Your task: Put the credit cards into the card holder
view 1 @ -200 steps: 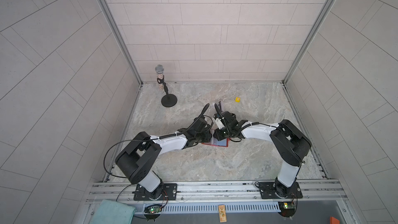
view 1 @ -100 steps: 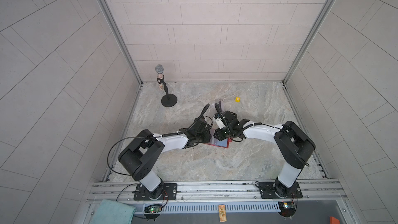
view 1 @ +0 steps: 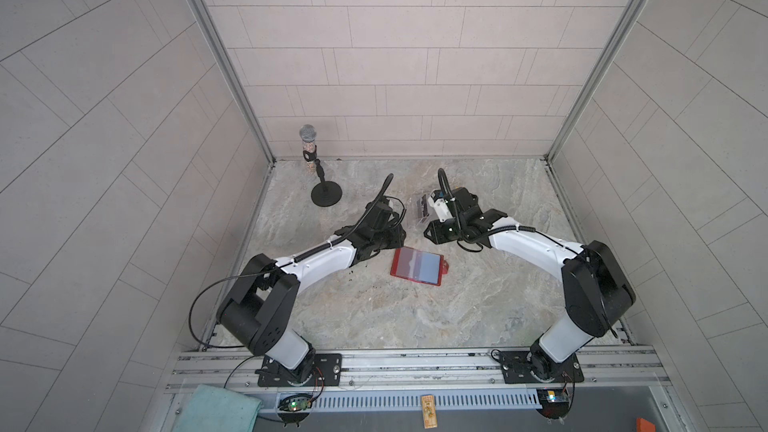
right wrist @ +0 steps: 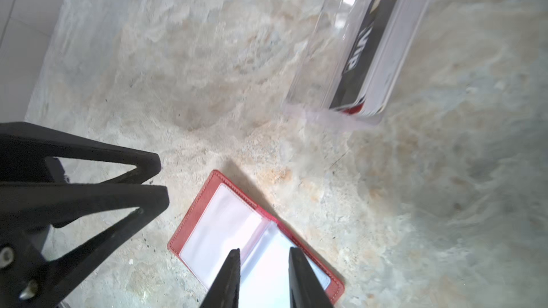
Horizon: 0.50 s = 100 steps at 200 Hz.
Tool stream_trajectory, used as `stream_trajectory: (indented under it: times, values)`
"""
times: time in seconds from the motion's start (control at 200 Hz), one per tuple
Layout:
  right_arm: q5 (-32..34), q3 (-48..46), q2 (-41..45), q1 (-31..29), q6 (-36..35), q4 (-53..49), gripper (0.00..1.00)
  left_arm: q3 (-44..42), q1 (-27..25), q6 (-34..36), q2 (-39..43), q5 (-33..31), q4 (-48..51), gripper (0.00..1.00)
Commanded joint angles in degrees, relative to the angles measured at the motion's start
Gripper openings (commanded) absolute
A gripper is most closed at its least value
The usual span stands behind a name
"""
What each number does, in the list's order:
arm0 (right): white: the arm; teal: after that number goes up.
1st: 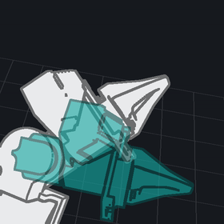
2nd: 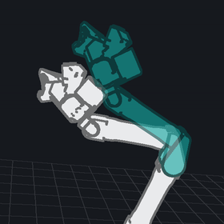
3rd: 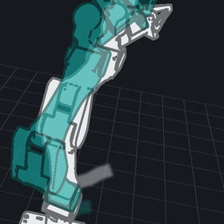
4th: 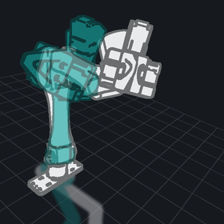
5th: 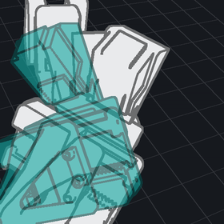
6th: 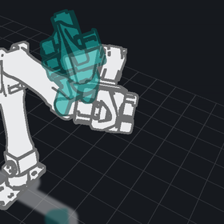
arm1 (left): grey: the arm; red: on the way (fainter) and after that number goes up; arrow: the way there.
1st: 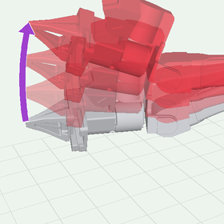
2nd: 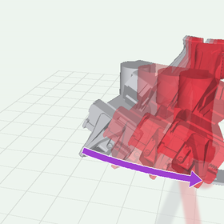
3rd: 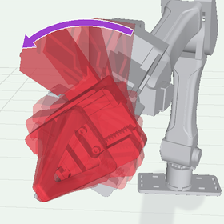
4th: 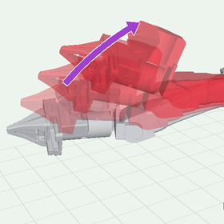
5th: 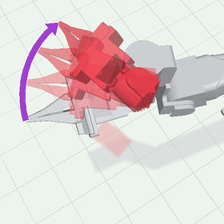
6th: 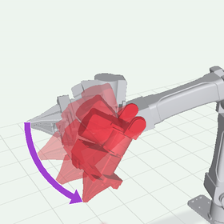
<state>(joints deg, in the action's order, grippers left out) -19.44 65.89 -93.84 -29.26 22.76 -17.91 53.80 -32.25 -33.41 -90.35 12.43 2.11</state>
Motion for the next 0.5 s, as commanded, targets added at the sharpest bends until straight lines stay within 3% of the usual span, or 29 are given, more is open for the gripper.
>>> stream_trajectory:
  times: [0.0, 0.22, 0.495]
  values:
    - [-0.69, 3.98, -1.86, 1.91, -0.53, -4.76, 0.33, 4.74, 2.76, 1.52, -3.52, 4.82, 1.31, 0.45]
    - [-0.03, 14.33, -8.64, 5.66, -1.18, -10.83, 0.42, 14.46, 6.63, 1.87, -11.78, 8.14, 3.86, 0.51]
    - [0.00, 27.99, -19.11, 7.19, -3.12, -18.29, 0.46, 25.48, 7.16, 0.84, -21.35, 10.60, 6.71, 0.60]
